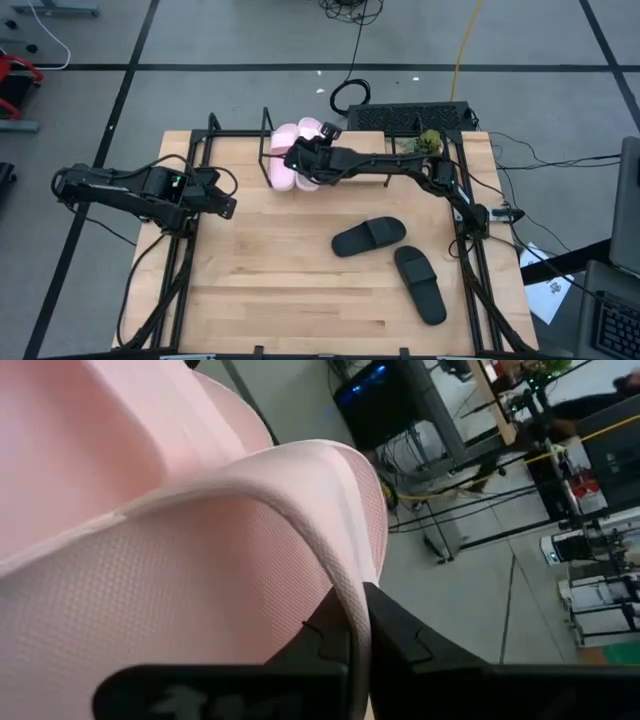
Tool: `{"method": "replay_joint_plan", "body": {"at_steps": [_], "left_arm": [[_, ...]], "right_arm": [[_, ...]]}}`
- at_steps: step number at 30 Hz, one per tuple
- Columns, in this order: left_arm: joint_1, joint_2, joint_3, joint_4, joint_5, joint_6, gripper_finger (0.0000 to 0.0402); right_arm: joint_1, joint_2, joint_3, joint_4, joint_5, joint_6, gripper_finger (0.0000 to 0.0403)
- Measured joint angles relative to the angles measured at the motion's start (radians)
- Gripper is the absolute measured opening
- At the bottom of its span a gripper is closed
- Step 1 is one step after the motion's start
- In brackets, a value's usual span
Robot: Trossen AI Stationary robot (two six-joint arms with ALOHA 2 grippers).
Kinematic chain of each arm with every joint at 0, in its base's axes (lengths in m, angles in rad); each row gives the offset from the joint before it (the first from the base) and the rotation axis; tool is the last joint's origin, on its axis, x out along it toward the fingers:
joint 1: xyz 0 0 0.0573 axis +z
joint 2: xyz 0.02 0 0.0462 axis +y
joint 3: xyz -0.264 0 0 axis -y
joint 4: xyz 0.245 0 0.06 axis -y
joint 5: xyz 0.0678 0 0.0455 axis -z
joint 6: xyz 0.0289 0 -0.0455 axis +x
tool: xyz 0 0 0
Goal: Pick and place slides into the shelf
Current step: Put the pink slipper on the shelf
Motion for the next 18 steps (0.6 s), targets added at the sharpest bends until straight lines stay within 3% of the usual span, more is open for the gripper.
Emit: {"method": "replay_joint_plan", "body": {"at_steps": [4,11,18], "left_arm": [[0.0,0.0,0.0,0.0,-0.001,0.001,0.0227],[0.0,0.0,0.0,-0.001,-0.006,0.011,0.0227],[0.0,0.0,0.0,-0.002,-0.006,0.011,0.0227]], "right_arm": [[-0.007,0.002,0.0,-0.006,0.028,-0.052,0.0],[-0.015,0.013,0.0,0.003,-0.089,0.004,0.0],[-0.025,0.028,0.0,-0.011,-0.094,-0.001,0.0]]}}
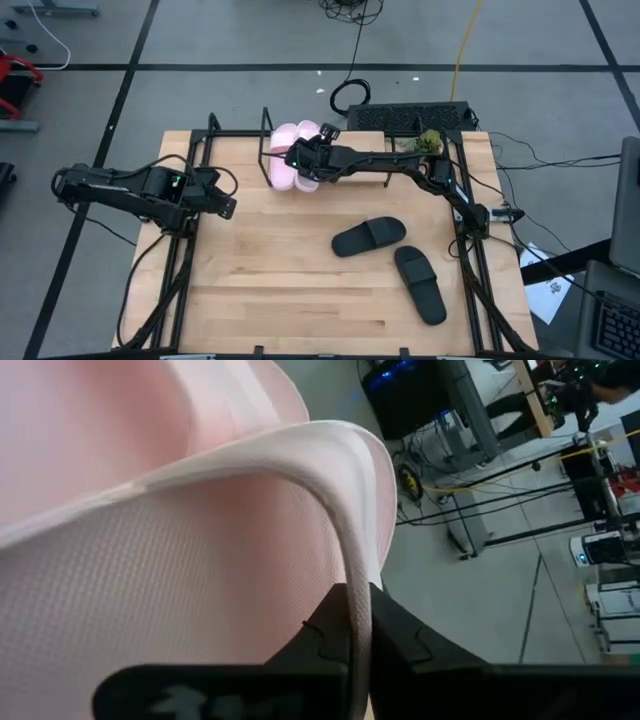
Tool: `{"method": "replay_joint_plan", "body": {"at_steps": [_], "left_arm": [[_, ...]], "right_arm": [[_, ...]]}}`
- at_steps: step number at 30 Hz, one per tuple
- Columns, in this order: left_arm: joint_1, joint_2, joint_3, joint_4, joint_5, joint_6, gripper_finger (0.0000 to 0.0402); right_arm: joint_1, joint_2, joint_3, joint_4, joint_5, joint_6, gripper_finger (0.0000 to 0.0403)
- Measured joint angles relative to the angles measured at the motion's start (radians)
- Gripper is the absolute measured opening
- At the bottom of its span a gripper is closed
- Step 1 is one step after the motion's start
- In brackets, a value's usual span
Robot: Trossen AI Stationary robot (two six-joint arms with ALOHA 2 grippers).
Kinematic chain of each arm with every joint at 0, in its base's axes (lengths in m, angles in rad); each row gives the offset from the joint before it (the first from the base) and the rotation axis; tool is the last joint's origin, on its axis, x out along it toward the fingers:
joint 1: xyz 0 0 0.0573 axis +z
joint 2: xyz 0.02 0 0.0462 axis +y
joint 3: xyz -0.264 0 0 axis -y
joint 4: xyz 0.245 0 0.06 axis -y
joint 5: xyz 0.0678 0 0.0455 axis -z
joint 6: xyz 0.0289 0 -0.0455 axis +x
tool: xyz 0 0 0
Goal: Pick and place slides into the shelf
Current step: Put the pink slipper on the shelf
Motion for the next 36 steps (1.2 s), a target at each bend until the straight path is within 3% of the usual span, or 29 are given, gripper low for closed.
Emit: {"method": "replay_joint_plan", "body": {"at_steps": [14,19,36], "left_arm": [[0.0,0.0,0.0,0.0,-0.021,0.008,0.0227],[0.0,0.0,0.0,0.0,-0.022,0.008,0.0227],[0.0,0.0,0.0,-0.001,-0.034,0.023,0.0227]], "right_arm": [[-0.007,0.0,0.0,0.014,0.023,-0.05,0.0],[-0.021,0.002,0.0,0.015,-0.029,0.0,0.0],[-0.037,0.031,-0.001,0.018,-0.053,0.003,0.0]]}}
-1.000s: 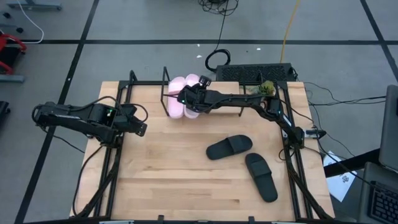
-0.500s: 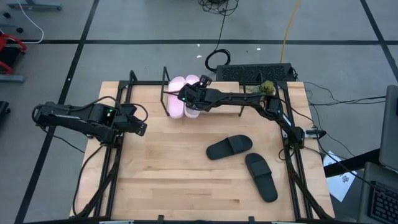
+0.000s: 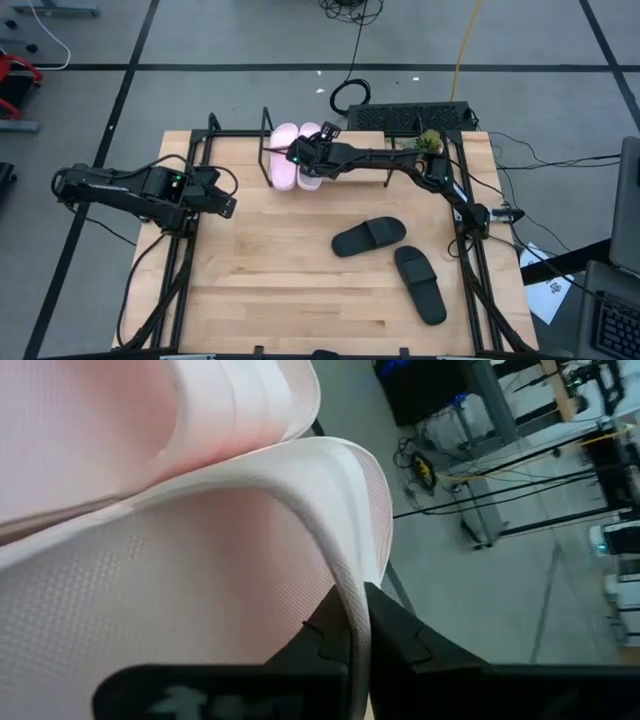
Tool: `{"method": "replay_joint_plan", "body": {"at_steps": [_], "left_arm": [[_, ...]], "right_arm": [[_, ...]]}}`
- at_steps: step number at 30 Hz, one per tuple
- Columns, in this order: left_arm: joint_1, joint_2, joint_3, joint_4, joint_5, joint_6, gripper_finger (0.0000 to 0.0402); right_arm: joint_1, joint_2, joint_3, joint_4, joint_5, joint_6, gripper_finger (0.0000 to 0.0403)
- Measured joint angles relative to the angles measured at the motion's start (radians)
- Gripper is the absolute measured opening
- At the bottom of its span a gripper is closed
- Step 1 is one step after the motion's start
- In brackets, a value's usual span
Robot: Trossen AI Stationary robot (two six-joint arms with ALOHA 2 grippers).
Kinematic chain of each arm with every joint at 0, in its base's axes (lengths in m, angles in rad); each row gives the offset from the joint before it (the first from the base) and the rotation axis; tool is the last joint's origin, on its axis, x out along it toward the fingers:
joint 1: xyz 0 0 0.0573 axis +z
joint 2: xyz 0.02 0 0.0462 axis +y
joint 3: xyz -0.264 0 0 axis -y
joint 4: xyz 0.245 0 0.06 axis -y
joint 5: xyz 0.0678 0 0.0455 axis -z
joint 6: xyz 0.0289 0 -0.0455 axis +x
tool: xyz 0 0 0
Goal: Pick and place slides into the shelf
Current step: Put the pink slipper on the shelf
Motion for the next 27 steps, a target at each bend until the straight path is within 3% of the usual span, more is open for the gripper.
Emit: {"method": "replay_joint_plan", "body": {"at_steps": [19,27], "left_arm": [[0.0,0.0,0.0,0.0,-0.001,0.011,0.0227],[0.0,0.0,0.0,0.0,-0.001,0.013,0.0227]], "right_arm": [[0.008,-0.002,-0.09,0.108,-0.05,0.05,0.0007],[0.005,-0.002,-0.091,0.119,-0.153,0.049,0.0062]]}}
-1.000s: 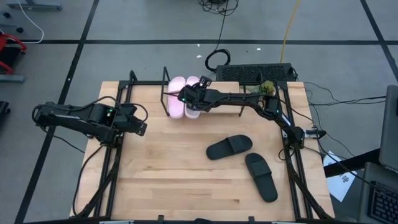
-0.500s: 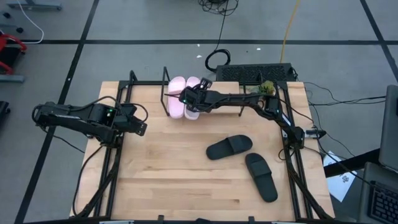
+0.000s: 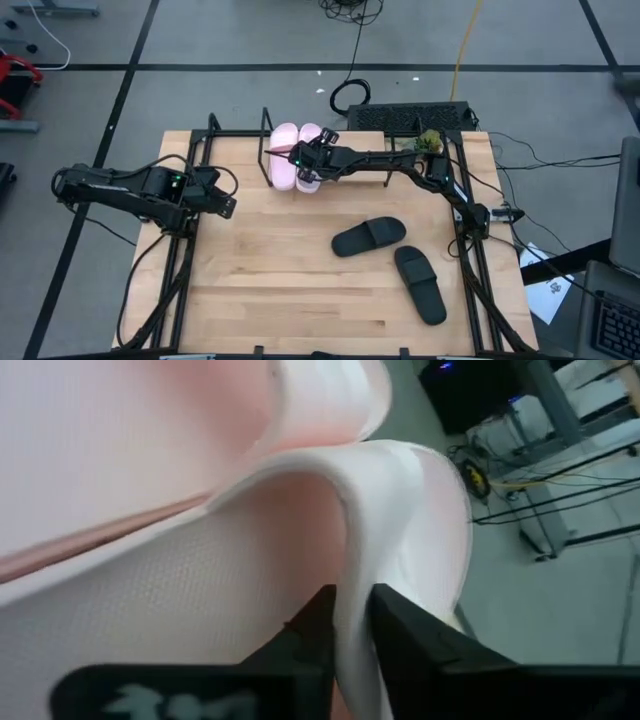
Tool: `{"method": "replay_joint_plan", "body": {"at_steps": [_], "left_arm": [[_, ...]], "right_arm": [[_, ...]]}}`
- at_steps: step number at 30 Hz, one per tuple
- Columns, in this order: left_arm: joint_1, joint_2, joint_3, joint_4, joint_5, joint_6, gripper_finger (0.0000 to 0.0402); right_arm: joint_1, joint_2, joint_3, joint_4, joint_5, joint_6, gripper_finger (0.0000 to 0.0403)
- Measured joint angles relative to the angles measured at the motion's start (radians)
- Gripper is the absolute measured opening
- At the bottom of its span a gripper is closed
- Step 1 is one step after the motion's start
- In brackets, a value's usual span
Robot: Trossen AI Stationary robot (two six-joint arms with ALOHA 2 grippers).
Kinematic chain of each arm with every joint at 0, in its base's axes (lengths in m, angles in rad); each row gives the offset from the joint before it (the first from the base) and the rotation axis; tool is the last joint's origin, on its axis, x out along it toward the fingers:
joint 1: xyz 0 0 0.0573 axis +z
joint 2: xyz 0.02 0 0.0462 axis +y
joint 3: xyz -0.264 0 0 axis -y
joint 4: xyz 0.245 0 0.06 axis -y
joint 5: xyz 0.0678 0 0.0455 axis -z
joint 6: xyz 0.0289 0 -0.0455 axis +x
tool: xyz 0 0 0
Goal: Pick and place slides into the shelf
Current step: Put the pink slipper on the shelf, then put the top black slipper on the shelf
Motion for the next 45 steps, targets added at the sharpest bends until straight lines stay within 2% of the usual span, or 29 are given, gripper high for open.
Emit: {"method": "replay_joint_plan", "body": {"at_steps": [5,8,20,37,45], "left_arm": [[0.0,0.0,0.0,0.0,-0.007,0.001,0.0227],[0.0,0.0,0.0,0.0,-0.009,0.001,0.0227],[0.0,0.0,0.0,0.001,-0.012,0.001,0.0227],[0.0,0.001,0.0,0.004,-0.022,-0.004,0.0227],[0.0,0.001,0.0,0.004,-0.022,-0.003,0.0227]], "right_arm": [[0.001,0.0,0.0,-0.003,-0.003,-0.001,0.0111],[0.001,0.0,0.0,-0.014,-0.002,-0.013,0.0128],[0.002,-0.017,-0.001,-0.031,0.019,-0.065,0.013],[0.006,-0.045,-0.002,-0.077,0.017,-0.079,0.0178],[0.0,-0.045,-0.001,-0.075,0.021,-0.09,0.018]]}}
